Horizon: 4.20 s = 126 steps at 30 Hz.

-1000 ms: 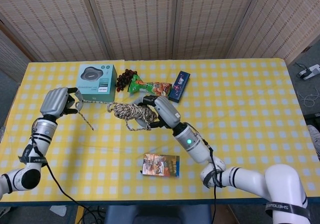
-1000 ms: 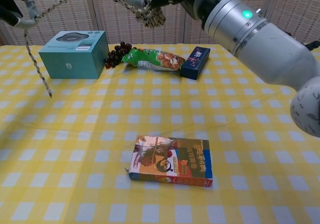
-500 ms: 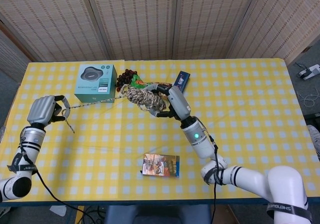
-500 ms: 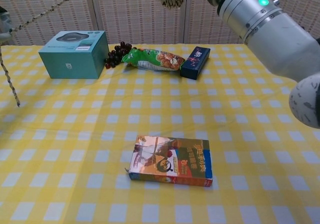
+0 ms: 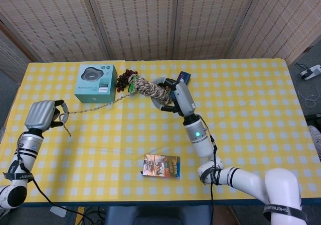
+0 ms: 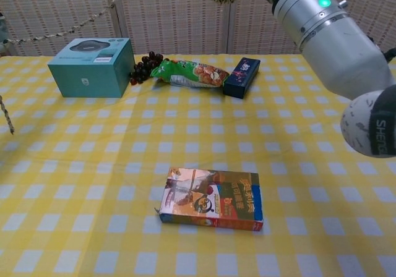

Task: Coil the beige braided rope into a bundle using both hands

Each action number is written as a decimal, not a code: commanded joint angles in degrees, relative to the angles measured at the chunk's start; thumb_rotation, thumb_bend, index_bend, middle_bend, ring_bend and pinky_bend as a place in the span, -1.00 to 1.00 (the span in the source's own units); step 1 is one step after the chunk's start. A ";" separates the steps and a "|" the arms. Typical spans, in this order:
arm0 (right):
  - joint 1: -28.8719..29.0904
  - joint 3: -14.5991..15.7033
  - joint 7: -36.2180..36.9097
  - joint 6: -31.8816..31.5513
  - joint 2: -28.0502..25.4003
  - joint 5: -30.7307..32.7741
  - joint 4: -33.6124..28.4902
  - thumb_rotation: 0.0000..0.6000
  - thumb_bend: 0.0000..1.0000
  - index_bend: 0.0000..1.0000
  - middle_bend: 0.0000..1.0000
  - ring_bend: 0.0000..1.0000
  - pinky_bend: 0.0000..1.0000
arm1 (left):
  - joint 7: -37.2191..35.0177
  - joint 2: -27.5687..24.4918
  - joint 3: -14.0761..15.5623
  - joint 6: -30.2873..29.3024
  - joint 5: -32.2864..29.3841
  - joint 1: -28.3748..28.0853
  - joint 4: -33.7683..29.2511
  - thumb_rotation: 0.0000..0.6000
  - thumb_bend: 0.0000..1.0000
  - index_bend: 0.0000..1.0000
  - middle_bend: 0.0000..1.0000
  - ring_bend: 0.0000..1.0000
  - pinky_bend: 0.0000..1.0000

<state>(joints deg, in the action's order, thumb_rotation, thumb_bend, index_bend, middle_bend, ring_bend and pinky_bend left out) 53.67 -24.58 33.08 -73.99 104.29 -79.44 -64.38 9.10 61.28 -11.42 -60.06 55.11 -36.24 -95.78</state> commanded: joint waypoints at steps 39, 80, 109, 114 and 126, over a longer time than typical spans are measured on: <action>7.27 0.28 -22.40 21.24 -0.55 10.52 -5.15 1.00 -0.03 0.61 0.27 -0.07 -0.05 | -15.68 11.39 -8.20 -17.80 34.99 -9.49 6.14 1.00 -0.18 0.42 0.98 0.85 1.00; 6.68 6.98 2.39 19.05 0.25 -3.20 -3.20 1.00 -0.04 0.68 0.30 -0.07 -0.01 | -4.58 16.33 -15.02 -1.76 -0.41 -14.13 6.79 1.00 -0.18 0.36 0.96 0.82 1.00; 3.24 2.12 12.86 4.27 2.71 -4.09 -2.04 1.00 -0.12 0.73 0.34 0.00 0.03 | 6.83 10.88 -7.02 2.45 -17.61 -9.90 7.67 1.00 -0.18 0.36 0.96 0.82 1.00; 2.96 0.92 11.72 2.47 3.97 -3.00 -0.65 1.00 -0.12 0.74 0.35 0.00 0.03 | 7.13 9.96 -5.54 1.33 -15.89 -8.36 6.55 1.00 -0.18 0.37 0.96 0.82 1.00; 2.59 -2.22 7.02 -0.16 7.19 0.78 2.27 1.00 -0.12 0.75 0.35 0.00 0.03 | 6.34 7.91 -3.61 -2.56 -9.64 -4.79 3.57 1.00 -0.18 0.37 0.95 0.82 1.00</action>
<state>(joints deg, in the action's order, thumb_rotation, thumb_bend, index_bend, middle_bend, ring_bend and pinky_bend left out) 56.27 -26.51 40.74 -74.17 111.28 -79.10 -62.35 15.86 69.52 -15.02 -61.55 43.97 -41.50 -91.80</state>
